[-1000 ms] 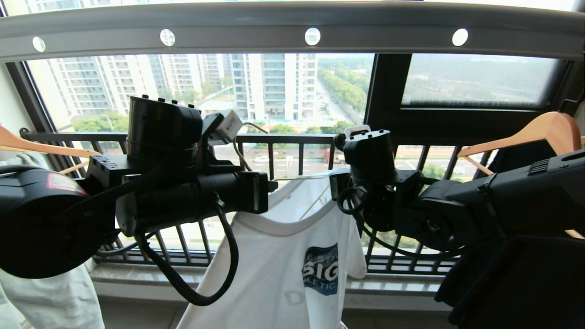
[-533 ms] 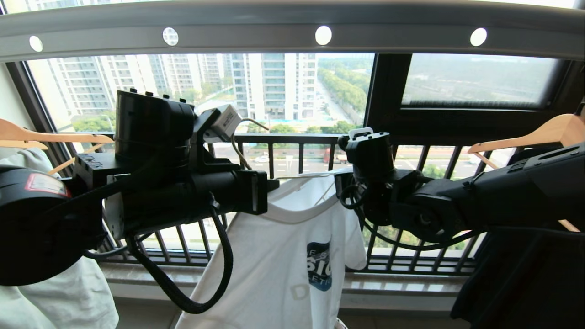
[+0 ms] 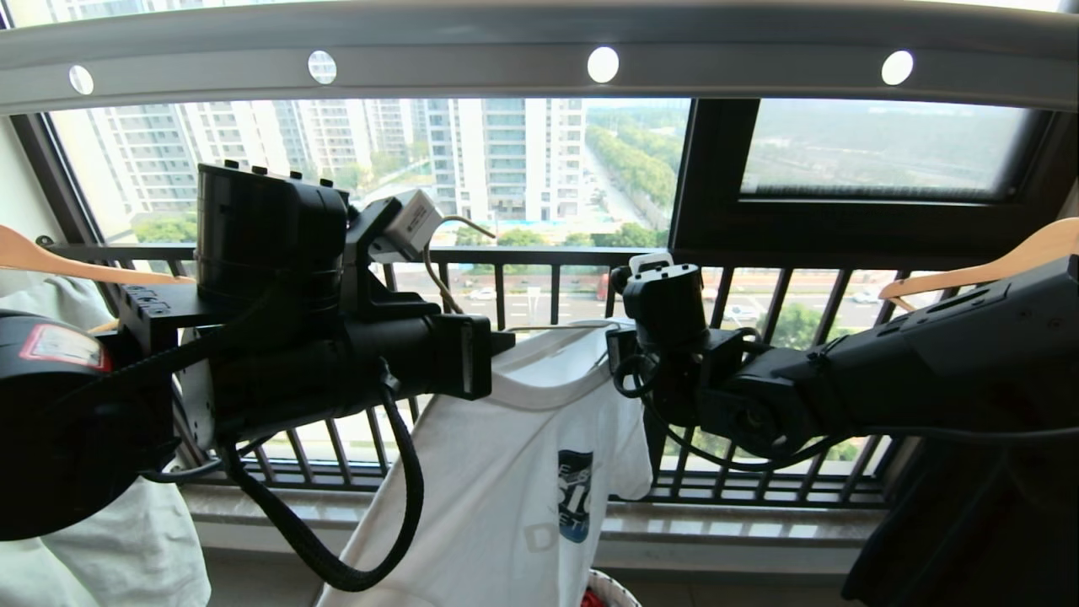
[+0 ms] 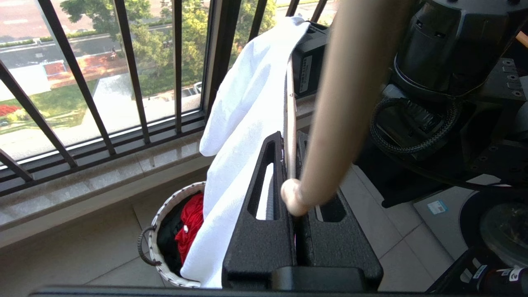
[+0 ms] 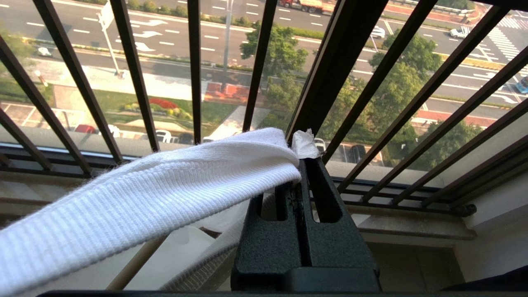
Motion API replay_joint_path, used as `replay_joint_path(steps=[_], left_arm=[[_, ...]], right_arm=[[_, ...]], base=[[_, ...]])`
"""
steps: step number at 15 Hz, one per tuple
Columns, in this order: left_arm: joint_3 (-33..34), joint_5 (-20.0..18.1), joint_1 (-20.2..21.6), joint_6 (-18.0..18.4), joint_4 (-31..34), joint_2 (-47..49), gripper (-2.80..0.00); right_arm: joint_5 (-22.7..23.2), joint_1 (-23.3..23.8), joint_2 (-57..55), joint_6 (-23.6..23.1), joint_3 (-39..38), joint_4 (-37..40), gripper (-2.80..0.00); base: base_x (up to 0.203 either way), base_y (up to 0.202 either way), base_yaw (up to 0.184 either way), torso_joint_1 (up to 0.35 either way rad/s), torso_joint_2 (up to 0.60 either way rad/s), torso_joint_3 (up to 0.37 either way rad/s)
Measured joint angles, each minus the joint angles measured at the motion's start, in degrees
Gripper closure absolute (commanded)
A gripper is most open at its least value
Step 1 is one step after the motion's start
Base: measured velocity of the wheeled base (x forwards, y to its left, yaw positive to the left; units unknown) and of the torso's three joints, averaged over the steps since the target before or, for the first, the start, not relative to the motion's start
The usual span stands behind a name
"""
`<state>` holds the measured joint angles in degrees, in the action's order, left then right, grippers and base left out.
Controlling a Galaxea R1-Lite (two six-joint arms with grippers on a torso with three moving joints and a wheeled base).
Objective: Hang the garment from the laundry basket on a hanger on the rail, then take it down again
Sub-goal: Take the clothes off the clothes rack
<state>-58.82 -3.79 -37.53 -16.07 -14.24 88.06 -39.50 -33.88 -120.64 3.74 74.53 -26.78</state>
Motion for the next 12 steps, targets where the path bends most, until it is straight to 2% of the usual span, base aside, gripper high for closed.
replay_joint_path(steps=[8, 12], left_arm=[[-0.71, 0.10, 2.15, -0.29, -1.68, -0.80, 0.00], [-0.52, -0.11, 2.58, -0.22, -1.52, -1.63, 0.00]], right_arm=[[0.18, 0.85, -1.13, -0.24, 0.10, 0.20, 0.00], [0.52, 3.68, -1.17, -0.27, 1.84, 0.16, 0.00]], base=[[0.000, 0.000, 0.000, 0.000, 0.00, 0.000], [0.000, 0.000, 0.000, 0.000, 0.00, 0.000]])
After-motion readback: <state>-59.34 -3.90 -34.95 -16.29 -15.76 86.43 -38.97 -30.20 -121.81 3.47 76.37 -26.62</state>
